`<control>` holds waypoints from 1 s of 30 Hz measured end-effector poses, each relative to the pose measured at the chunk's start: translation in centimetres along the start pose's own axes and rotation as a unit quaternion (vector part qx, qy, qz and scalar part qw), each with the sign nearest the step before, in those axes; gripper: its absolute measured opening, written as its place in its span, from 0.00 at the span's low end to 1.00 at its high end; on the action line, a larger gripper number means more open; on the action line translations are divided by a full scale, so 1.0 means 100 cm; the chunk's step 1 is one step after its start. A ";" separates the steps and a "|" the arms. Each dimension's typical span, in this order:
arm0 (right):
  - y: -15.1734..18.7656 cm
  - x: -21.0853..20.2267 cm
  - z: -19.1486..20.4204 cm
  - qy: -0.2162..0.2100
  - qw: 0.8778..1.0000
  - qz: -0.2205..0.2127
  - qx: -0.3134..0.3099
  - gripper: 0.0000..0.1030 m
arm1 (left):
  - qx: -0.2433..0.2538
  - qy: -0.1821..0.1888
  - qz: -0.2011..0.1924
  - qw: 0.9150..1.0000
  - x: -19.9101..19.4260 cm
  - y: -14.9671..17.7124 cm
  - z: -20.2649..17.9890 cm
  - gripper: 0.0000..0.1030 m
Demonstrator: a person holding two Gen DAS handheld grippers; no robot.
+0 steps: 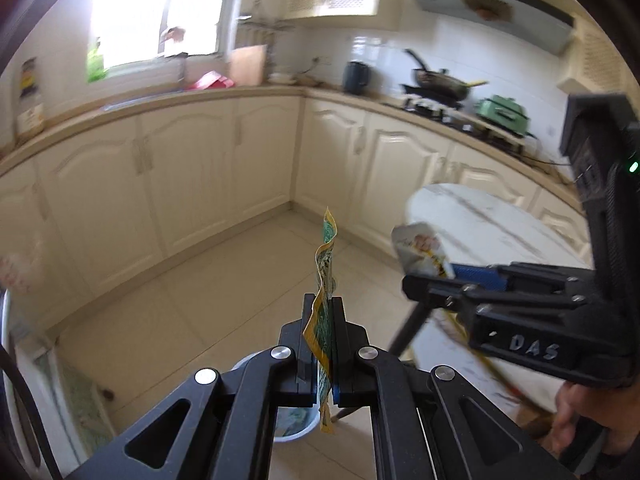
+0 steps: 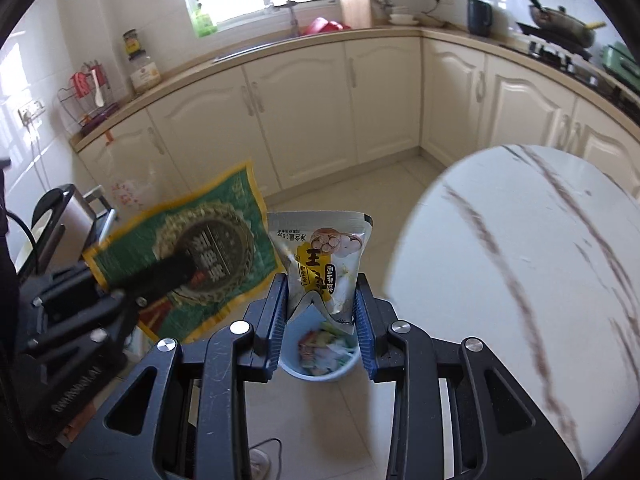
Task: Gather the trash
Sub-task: 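Carry both packets over the blue bin and open both grippers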
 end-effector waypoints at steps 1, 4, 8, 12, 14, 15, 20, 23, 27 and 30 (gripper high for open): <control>-0.003 0.010 0.011 -0.004 1.000 0.000 -0.003 0.29 | -0.007 -0.015 0.003 1.000 0.002 0.007 0.007 0.01; -0.008 0.048 0.042 -0.015 1.000 0.009 -0.013 0.29 | -0.037 -0.041 0.021 0.998 0.017 0.033 0.033 0.01; 0.000 0.107 0.071 -0.011 0.998 0.042 -0.033 0.29 | -0.071 -0.061 0.053 0.994 0.052 0.061 0.048 0.01; 0.021 0.172 0.084 0.006 0.995 0.090 -0.043 0.29 | -0.091 -0.061 0.097 0.989 0.102 0.087 0.059 0.01; 0.037 0.201 0.080 0.003 0.993 0.113 -0.033 0.29 | -0.102 -0.056 0.122 0.986 0.125 0.101 0.066 0.01; 0.044 0.216 0.078 0.011 0.991 0.127 -0.033 0.29 | -0.103 -0.057 0.134 0.984 0.136 0.108 0.069 0.01; 0.078 0.281 0.054 0.016 0.984 0.178 0.003 0.29 | -0.105 -0.042 0.184 0.977 0.191 0.127 0.081 0.01; 0.095 0.313 0.033 0.013 0.980 0.195 0.030 0.30 | -0.093 -0.033 0.208 0.973 0.225 0.132 0.081 0.01; 0.111 0.338 0.004 0.002 0.978 0.198 0.065 0.33 | -0.086 -0.032 0.224 0.970 0.264 0.123 0.079 0.01; 0.119 0.351 -0.008 -0.004 0.978 0.199 0.071 0.40 | -0.069 -0.040 0.225 0.971 0.284 0.121 0.074 0.02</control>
Point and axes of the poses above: each gripper's, at about its wrist camera, not at the fingertips, and x roughly the way its jaws point, z to its left, y to its underside, the point moved 3 cm from there along x, roughly the way its jaws point, and after that the axes turned 5 degrees about -x, right-handed, at the moved point
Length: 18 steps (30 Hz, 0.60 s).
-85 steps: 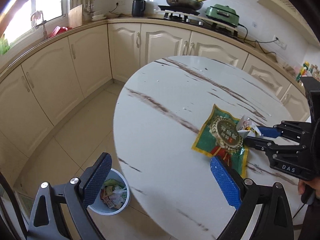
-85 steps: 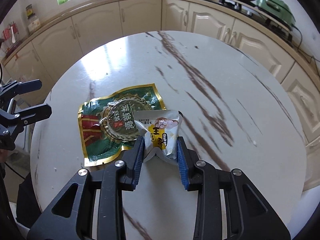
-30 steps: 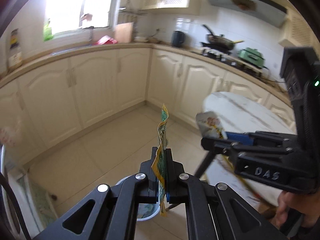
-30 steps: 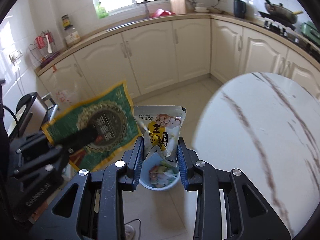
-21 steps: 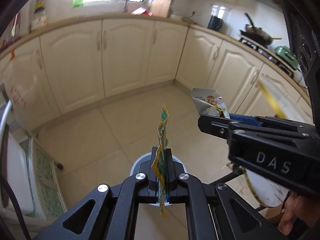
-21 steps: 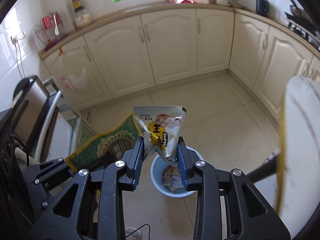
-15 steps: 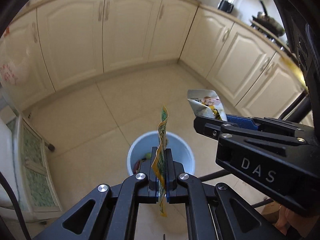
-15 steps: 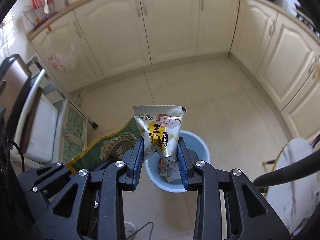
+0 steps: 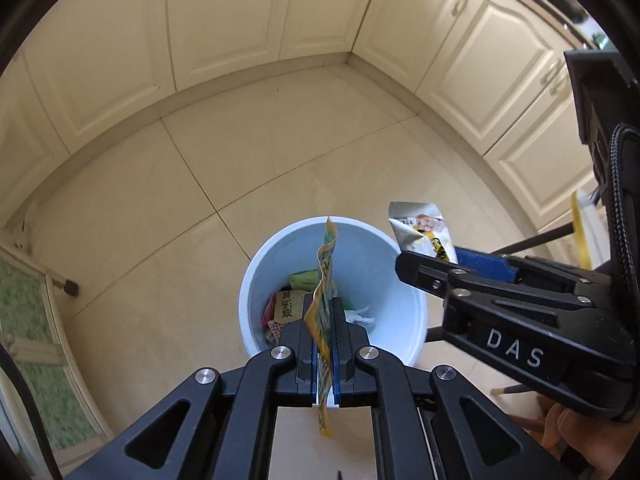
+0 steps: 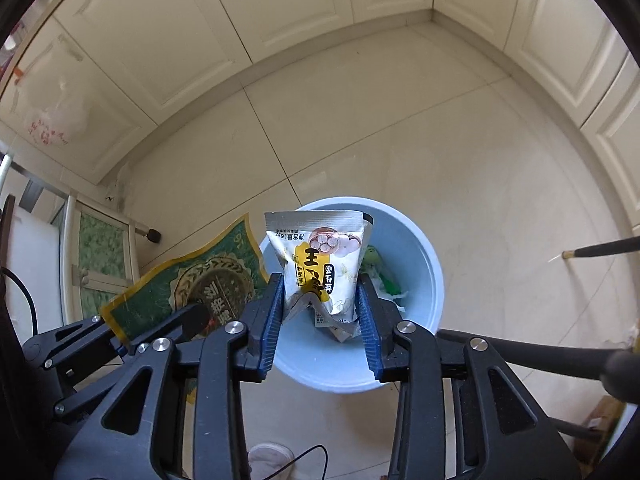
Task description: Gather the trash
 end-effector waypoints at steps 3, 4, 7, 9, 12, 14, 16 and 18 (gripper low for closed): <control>0.003 0.009 -0.012 -0.006 1.000 -0.009 0.012 0.46 | 0.003 -0.005 -0.006 1.000 0.010 -0.008 -0.016 0.13; 0.003 0.010 -0.016 -0.007 1.000 -0.011 0.017 0.48 | 0.003 -0.007 0.000 1.000 0.015 -0.008 -0.018 0.27; 0.004 0.012 -0.026 -0.003 1.000 -0.018 0.023 0.65 | -0.006 -0.027 -0.015 0.999 0.021 -0.011 -0.015 0.57; 0.006 0.011 -0.032 -0.009 0.999 -0.023 0.036 0.69 | -0.007 -0.035 -0.028 0.999 0.024 -0.007 -0.021 0.65; 0.009 0.011 -0.038 0.001 0.999 -0.031 0.042 0.73 | -0.007 -0.050 -0.034 0.998 0.025 -0.005 -0.026 0.68; 0.012 0.010 -0.045 0.008 0.998 -0.032 0.046 0.74 | -0.007 -0.063 -0.039 0.997 0.026 0.010 -0.028 0.69; 0.017 0.010 -0.049 0.016 0.999 -0.024 0.045 0.74 | -0.015 -0.072 -0.046 0.996 0.024 0.012 -0.032 0.69; 0.021 0.010 -0.055 0.029 0.999 -0.016 0.037 0.74 | -0.023 -0.076 -0.053 0.995 0.011 0.030 -0.029 0.70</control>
Point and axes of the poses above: each gripper's, at about its wrist camera, not at the fingertips, and x roughly the way its jaws point, z to its left, y to its underside, the point moved 3 cm from there along x, roughly the way its jaws point, and after that the axes turned 5 degrees about -x, right-handed, at the moved point
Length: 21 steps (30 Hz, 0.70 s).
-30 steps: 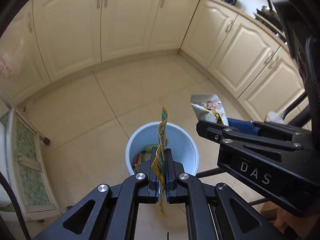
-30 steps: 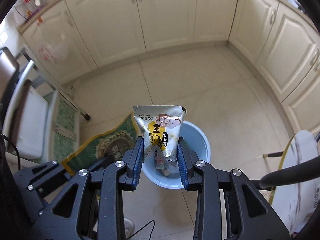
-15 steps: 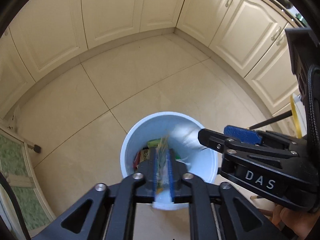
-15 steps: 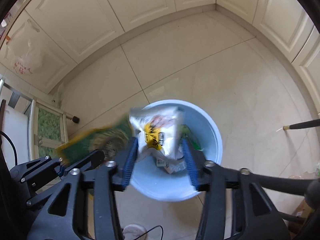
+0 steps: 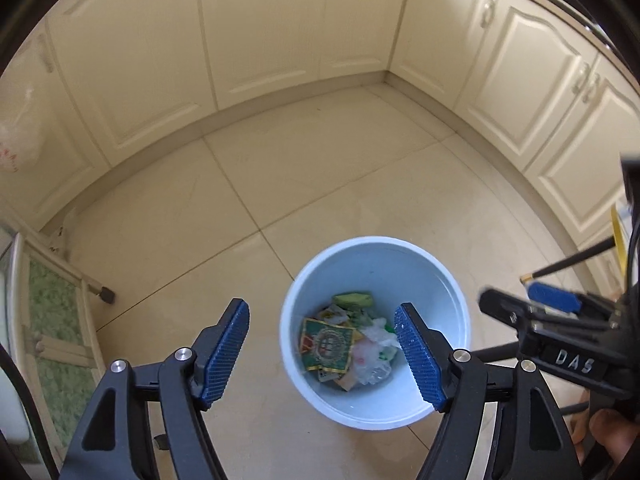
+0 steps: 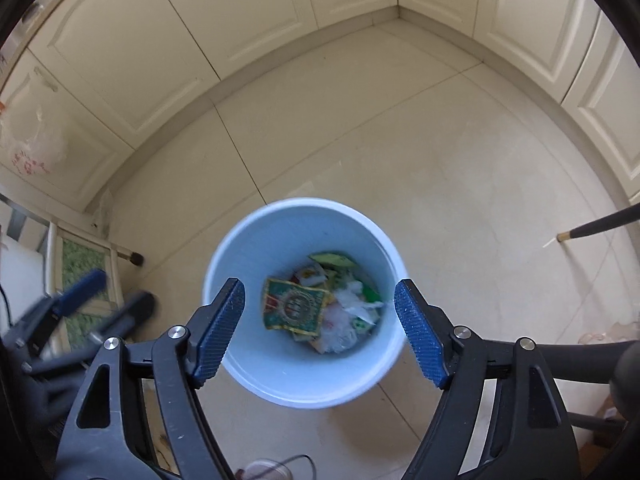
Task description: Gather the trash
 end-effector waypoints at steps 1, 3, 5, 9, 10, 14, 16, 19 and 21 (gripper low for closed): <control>0.002 0.001 -0.001 0.004 1.000 0.005 -0.002 0.74 | -0.005 -0.002 -0.001 1.000 -0.004 0.003 0.001 0.70; 0.007 0.001 -0.006 0.011 1.000 0.008 -0.008 0.74 | -0.015 -0.005 -0.003 1.000 -0.010 0.009 0.007 0.72; 0.010 0.002 -0.008 0.019 1.000 0.016 -0.016 0.74 | -0.017 -0.017 -0.007 1.000 -0.028 0.015 0.024 0.73; 0.019 0.007 -0.013 0.021 1.000 0.019 -0.010 0.74 | -0.017 -0.031 -0.008 0.999 -0.044 0.024 0.036 0.76; 0.021 0.010 -0.014 0.023 0.999 0.019 -0.012 0.74 | -0.016 -0.034 -0.006 0.999 -0.044 0.026 0.038 0.78; 0.031 0.030 -0.016 0.041 0.998 0.035 -0.025 0.77 | -0.039 -0.033 0.010 0.999 -0.045 0.036 0.048 0.79; 0.036 0.044 -0.020 0.037 0.998 0.049 -0.022 0.77 | -0.045 -0.031 0.026 0.998 -0.040 0.040 0.055 0.79; 0.045 0.065 -0.030 0.065 0.995 0.071 -0.027 0.77 | -0.053 -0.036 0.044 0.997 -0.038 0.041 0.068 0.79; 0.050 0.078 -0.038 0.079 0.993 0.083 -0.022 0.77 | -0.056 -0.036 0.049 0.997 -0.034 0.045 0.071 0.79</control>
Point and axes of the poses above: each gripper's, at about its wrist camera, not at the fingertips, and x roughly the way its jaws point, z to its left, y to its underside, the point moved 3 cm from there along x, roughly the way its jaws point, and after that the axes turned 5 degrees about -x, right-handed, at the moved point
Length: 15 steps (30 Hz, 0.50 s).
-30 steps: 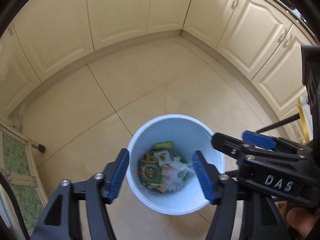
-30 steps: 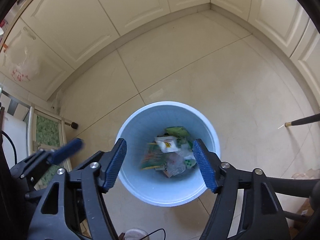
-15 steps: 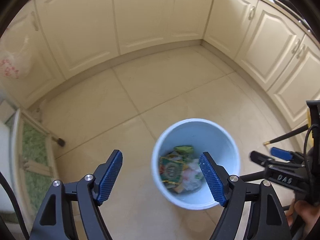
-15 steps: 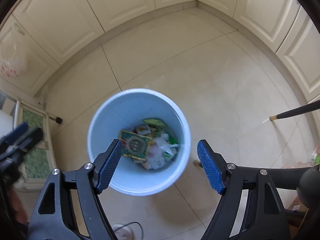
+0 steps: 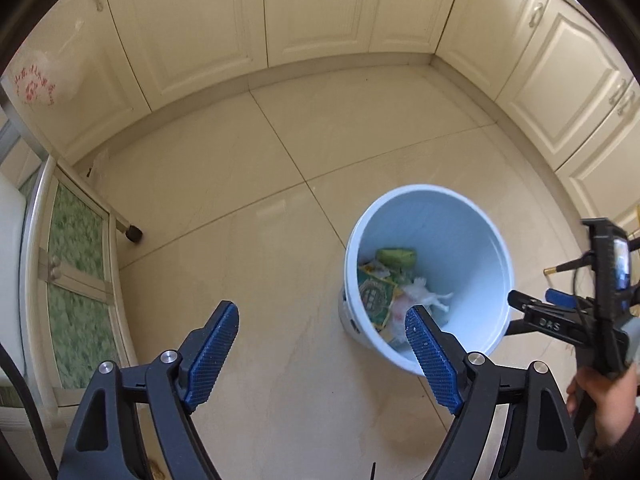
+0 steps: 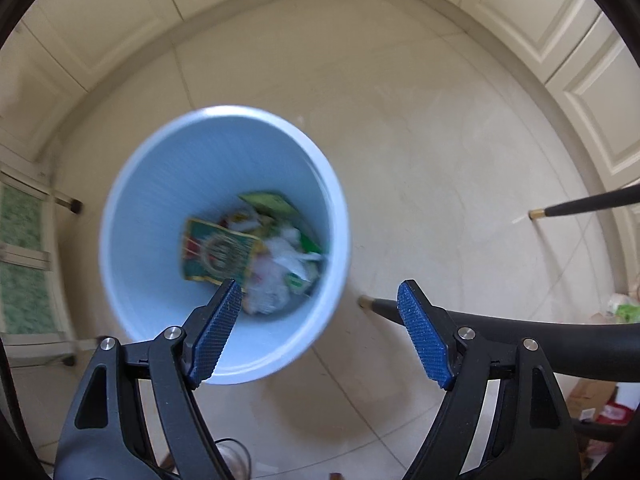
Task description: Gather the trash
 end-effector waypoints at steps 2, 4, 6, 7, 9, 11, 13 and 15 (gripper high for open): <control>0.004 0.016 -0.009 0.014 1.000 0.014 0.014 0.77 | -0.004 0.002 0.007 1.000 0.005 0.002 0.005 0.79; 0.008 0.032 -0.016 -0.014 0.999 0.031 0.040 0.77 | -0.014 -0.004 0.012 1.000 0.014 0.007 0.013 0.80; 0.011 0.049 -0.018 -0.041 0.997 0.046 0.052 0.72 | -0.021 -0.004 0.019 1.000 0.018 0.014 0.022 0.80; 0.013 0.055 -0.016 -0.058 0.995 0.054 0.055 0.68 | -0.024 -0.011 0.020 0.999 0.020 0.017 0.027 0.81; 0.014 0.064 -0.013 -0.071 0.994 0.061 0.052 0.37 | -0.023 -0.032 0.015 0.999 0.024 0.023 0.035 0.81; 0.013 0.070 -0.011 -0.077 0.994 0.065 0.050 0.27 | -0.024 -0.041 0.018 0.999 0.028 0.028 0.041 0.81; 0.014 0.072 -0.010 -0.069 0.994 0.068 0.053 0.21 | -0.029 -0.042 0.019 0.999 0.031 0.036 0.048 0.81; 0.015 0.072 -0.013 -0.078 0.993 0.066 0.063 0.19 | -0.029 -0.049 0.020 0.998 0.038 0.044 0.059 0.81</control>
Point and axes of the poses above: each gripper's, at about its wrist camera, not at the fingertips, and x roughly the way its jaws point, z to its left, y to its underside, the point moved 3 cm from there along x, roughly the way its jaws point, and after that the axes turned 5 degrees about -x, right-handed, at the moved point
